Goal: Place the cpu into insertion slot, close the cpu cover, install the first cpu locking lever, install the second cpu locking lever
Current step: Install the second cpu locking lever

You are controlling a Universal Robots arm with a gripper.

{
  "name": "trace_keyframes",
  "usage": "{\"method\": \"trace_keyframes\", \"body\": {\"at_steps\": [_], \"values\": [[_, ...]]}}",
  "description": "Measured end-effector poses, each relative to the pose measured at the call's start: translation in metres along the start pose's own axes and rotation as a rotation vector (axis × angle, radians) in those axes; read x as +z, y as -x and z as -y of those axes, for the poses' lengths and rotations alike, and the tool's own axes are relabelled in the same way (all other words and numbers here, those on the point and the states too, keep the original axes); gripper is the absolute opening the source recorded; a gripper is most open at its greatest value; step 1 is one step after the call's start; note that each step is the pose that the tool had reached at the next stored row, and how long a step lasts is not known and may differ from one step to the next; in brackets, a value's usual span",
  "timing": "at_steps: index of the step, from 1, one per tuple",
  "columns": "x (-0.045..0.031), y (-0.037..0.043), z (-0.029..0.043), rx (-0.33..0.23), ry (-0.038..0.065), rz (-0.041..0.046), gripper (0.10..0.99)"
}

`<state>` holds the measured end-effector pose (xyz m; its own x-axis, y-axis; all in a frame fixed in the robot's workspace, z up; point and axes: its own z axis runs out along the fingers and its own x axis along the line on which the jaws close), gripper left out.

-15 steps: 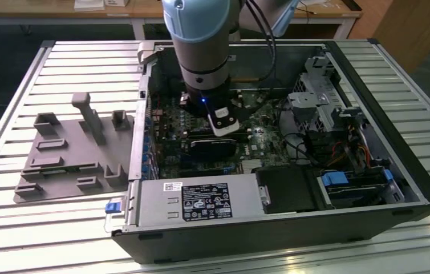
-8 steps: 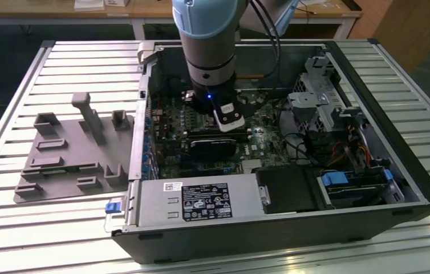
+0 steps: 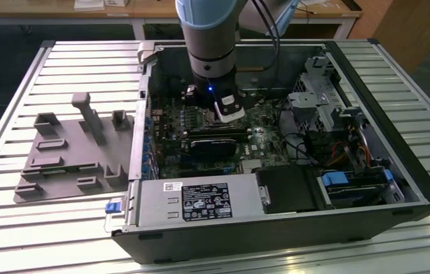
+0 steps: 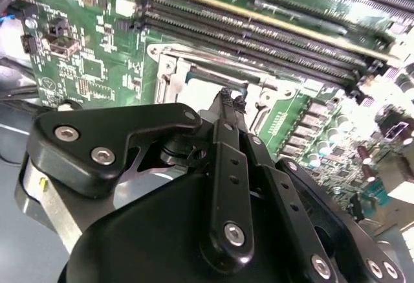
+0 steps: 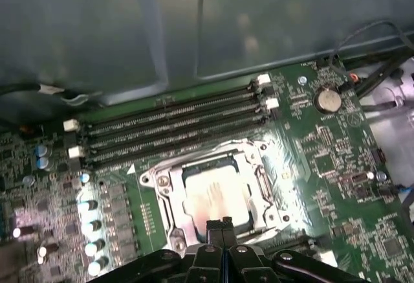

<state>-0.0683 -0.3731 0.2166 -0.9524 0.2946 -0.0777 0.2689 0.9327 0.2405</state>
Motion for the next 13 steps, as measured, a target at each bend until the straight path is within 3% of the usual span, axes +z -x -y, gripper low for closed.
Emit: {"method": "trace_keyframes", "body": {"at_steps": [8,13], "values": [[0.0035,-0.0004,-0.0138,-0.006,-0.043,0.0123,0.102],[0.0048,0.0028,-0.0181,-0.007,-0.052,0.0148,0.102]]}}
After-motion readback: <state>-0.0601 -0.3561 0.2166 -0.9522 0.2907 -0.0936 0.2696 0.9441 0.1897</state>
